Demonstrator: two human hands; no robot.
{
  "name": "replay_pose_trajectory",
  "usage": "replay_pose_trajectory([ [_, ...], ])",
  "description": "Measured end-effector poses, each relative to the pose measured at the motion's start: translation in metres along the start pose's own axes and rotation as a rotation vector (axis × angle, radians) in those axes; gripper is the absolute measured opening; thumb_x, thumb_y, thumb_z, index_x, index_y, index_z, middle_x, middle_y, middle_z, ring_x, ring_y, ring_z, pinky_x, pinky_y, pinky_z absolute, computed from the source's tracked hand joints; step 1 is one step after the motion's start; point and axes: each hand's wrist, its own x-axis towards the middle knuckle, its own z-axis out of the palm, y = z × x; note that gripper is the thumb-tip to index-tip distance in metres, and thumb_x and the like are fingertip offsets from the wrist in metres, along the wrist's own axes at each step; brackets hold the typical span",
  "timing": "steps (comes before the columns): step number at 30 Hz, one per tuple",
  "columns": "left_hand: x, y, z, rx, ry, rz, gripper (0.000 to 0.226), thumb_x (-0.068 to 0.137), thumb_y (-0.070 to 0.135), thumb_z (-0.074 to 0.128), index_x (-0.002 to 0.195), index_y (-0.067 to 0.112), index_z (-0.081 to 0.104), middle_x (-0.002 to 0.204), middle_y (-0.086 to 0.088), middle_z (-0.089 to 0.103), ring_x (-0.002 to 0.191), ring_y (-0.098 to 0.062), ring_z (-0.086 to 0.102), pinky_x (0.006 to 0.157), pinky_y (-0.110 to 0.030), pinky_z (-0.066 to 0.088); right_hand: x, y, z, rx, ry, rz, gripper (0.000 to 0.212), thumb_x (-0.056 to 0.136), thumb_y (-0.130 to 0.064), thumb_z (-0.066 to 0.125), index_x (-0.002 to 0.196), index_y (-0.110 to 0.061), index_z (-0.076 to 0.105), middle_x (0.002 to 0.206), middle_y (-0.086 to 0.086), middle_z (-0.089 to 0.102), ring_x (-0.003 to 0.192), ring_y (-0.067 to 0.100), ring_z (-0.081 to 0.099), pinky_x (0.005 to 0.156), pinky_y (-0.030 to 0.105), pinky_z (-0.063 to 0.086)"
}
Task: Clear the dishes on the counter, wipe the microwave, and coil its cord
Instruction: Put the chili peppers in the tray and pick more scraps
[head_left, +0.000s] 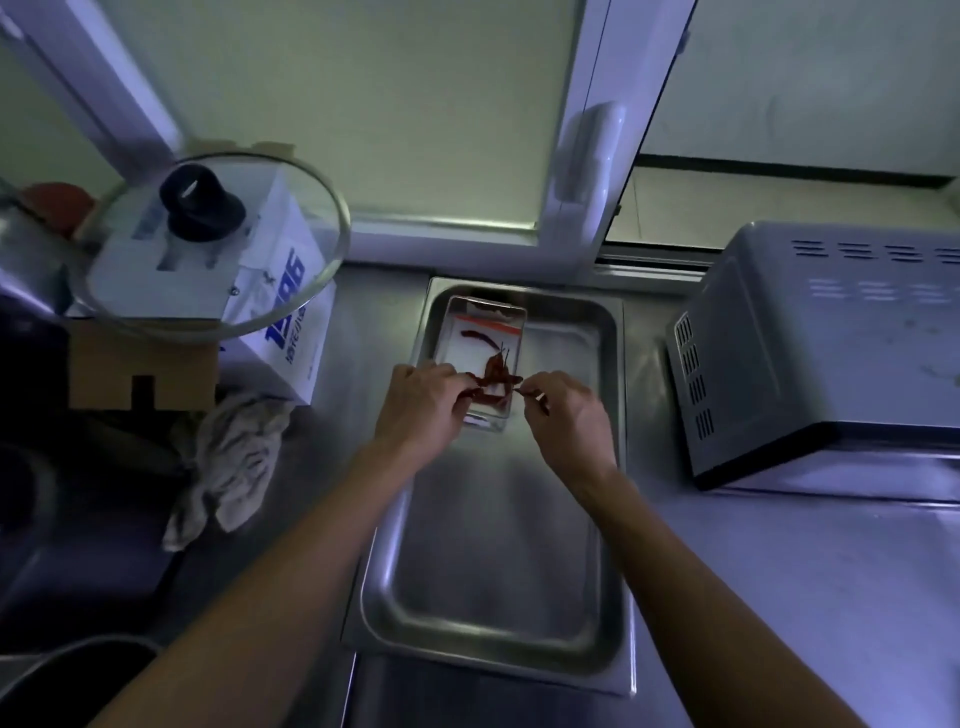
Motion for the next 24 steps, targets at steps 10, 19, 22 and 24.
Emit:
replay_pose_trajectory([
  [10, 0.075, -0.029, 0.043, -0.008, -0.039, 0.071, 0.021, 0.084, 0.021, 0.073, 0.106, 0.023, 0.073, 0.102, 0.002, 0.072, 0.098, -0.021, 0.062, 0.085, -0.037, 0.034, 0.055, 0.028, 0.036, 0.035, 0.007, 0.082, 0.011, 0.092, -0.009, 0.064, 0.099, -0.013, 0.071, 0.100, 0.003, 0.069, 0.080, 0.022, 0.065, 0.067, 0.043, 0.058],
  [19, 0.089, -0.042, 0.079, 0.038, -0.094, 0.112, 0.022, 0.092, 0.026, 0.063, 0.111, 0.022, 0.072, 0.104, 0.000, 0.072, 0.101, -0.024, 0.061, 0.089, -0.042, 0.036, 0.073, 0.053, 0.054, 0.072, -0.024, 0.117, 0.016, 0.091, -0.005, 0.062, 0.103, -0.013, 0.070, 0.102, 0.003, 0.068, 0.085, 0.020, 0.064, 0.071, 0.044, 0.056],
  [22, 0.085, -0.045, 0.083, 0.022, -0.096, 0.105, 0.025, 0.089, 0.021, 0.066, 0.113, 0.021, 0.071, 0.104, 0.000, 0.072, 0.101, -0.024, 0.060, 0.089, -0.040, 0.035, 0.076, 0.056, 0.059, 0.069, -0.034, 0.122, 0.016, 0.092, -0.007, 0.062, 0.103, -0.016, 0.069, 0.101, 0.000, 0.067, 0.085, 0.017, 0.063, 0.072, 0.043, 0.056],
  [24, 0.083, -0.047, 0.085, 0.011, -0.071, 0.108, 0.026, 0.087, 0.018, 0.067, 0.112, 0.020, 0.071, 0.104, 0.001, 0.072, 0.101, -0.023, 0.061, 0.089, -0.038, 0.034, 0.078, 0.056, 0.060, 0.066, -0.039, 0.114, 0.015, 0.093, -0.008, 0.062, 0.103, -0.016, 0.069, 0.101, 0.000, 0.067, 0.086, 0.017, 0.063, 0.072, 0.042, 0.056],
])
